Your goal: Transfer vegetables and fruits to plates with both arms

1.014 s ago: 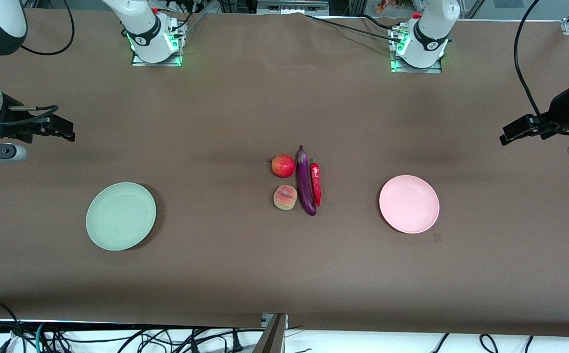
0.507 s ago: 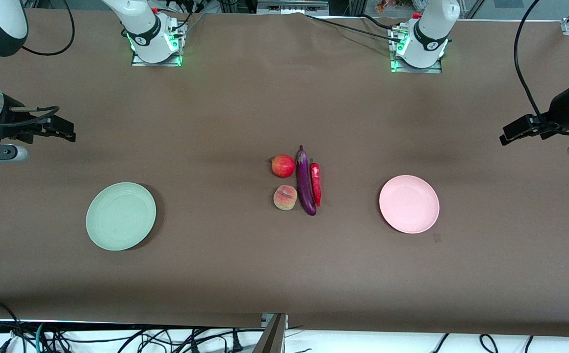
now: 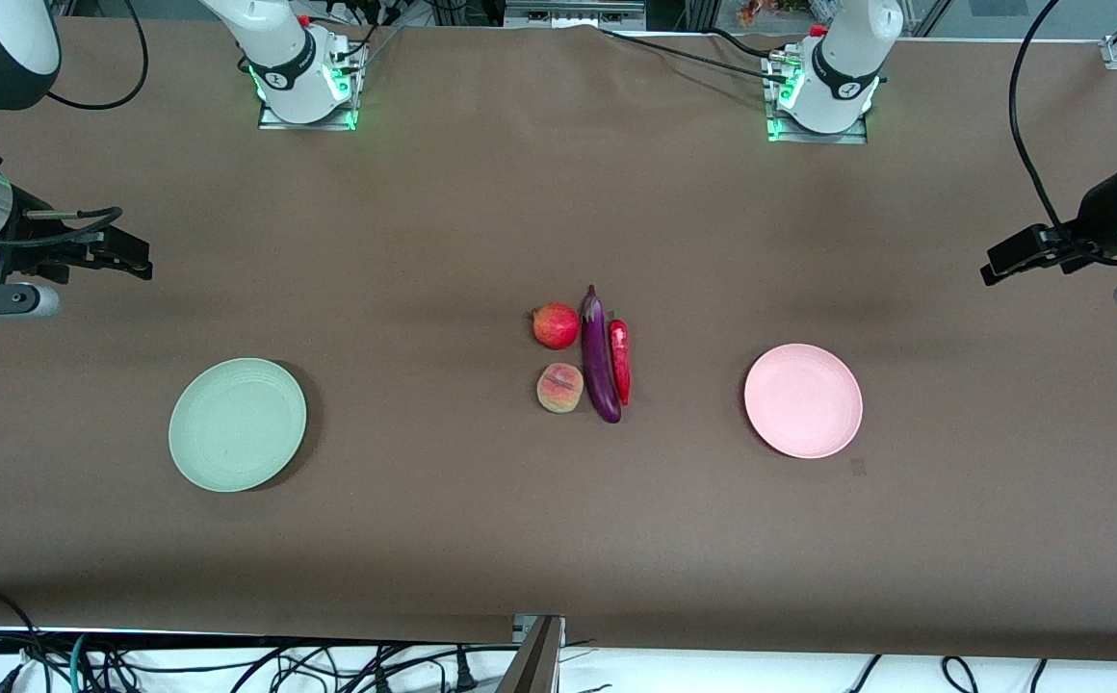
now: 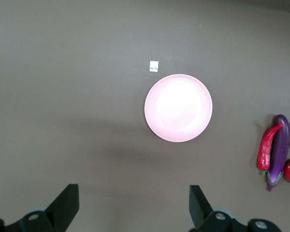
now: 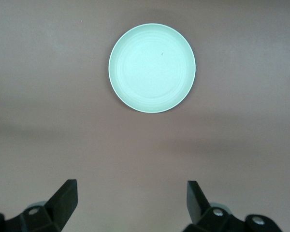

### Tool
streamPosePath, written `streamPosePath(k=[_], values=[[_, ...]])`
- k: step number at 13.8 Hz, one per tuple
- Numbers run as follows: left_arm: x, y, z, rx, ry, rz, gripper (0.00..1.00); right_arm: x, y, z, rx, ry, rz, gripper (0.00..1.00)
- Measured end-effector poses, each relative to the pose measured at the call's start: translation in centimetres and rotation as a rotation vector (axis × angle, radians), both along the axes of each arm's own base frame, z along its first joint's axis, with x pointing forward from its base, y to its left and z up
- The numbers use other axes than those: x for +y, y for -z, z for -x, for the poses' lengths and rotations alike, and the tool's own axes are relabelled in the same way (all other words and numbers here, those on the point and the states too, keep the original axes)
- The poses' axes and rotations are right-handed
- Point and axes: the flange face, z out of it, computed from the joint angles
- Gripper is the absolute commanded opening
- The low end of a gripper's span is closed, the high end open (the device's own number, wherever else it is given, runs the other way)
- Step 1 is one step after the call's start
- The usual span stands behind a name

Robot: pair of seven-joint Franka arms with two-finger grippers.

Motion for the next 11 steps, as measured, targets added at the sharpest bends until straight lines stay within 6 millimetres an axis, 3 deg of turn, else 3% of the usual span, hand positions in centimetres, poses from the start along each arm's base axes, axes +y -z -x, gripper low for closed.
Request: streamPosePath(k=[3,8,11], values=[[-0.1,0.0,0.0,0.000,0.002,0.000,1.00,0.0,0.0,0.0,-0.004,0.000,0.000,1.00],[-1.9,0.0,0.0,0.000,0.035,0.002,1.00,0.2,0.1,-0.1,-0.002,-0.005,-0.001,1.00],[-1.8,0.0,0.0,0.000,0.034,0.001,1.00,0.4,1.4,-0.6,0.020,-0.006,-0.005,1.00]])
